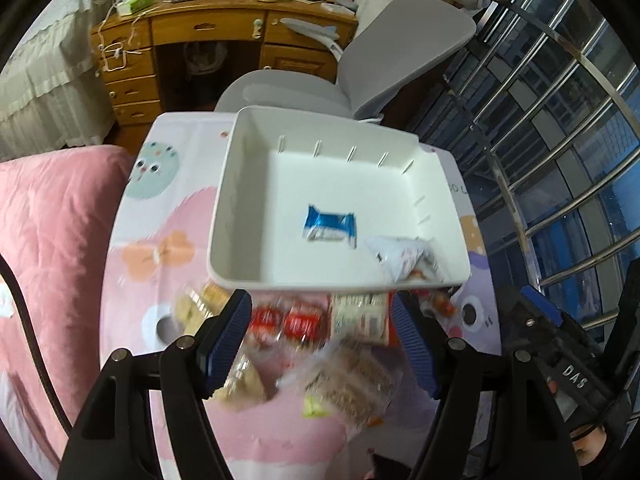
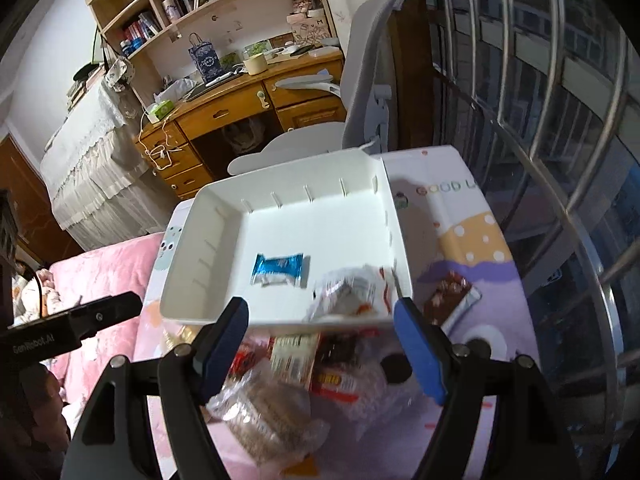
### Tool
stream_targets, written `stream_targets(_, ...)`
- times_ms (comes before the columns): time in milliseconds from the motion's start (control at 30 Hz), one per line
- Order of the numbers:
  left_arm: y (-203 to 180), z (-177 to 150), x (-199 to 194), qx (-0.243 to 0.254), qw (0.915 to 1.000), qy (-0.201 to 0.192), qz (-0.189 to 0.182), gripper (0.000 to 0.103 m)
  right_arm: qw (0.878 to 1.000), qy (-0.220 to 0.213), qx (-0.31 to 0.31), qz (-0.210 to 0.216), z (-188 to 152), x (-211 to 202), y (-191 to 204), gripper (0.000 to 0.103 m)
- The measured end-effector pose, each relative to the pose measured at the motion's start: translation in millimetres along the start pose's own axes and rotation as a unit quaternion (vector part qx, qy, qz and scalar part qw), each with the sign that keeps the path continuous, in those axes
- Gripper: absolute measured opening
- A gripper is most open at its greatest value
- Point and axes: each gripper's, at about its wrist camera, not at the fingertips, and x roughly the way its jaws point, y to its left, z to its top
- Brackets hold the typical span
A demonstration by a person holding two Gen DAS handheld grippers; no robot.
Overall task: Organize snacks
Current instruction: 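Withdraw both tools and move toward the clear puffed-snack bags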
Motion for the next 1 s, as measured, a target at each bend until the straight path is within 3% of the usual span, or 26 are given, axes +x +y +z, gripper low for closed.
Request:
stream_targets(500,11.7,-108.3,-38.7,-0.023,0.9991,0.011,0.034,0.071,0.996,0.062,0.062,0.026,-83.4,-27.1,-37.3,0.076)
stream_targets(1000,31.0,-162.5,-61.5,-0.019,0.9975,0.027,0.062,0.071,0.984,0.130,0.090,0.079,-154.9,-25.1,-27.1,0.076)
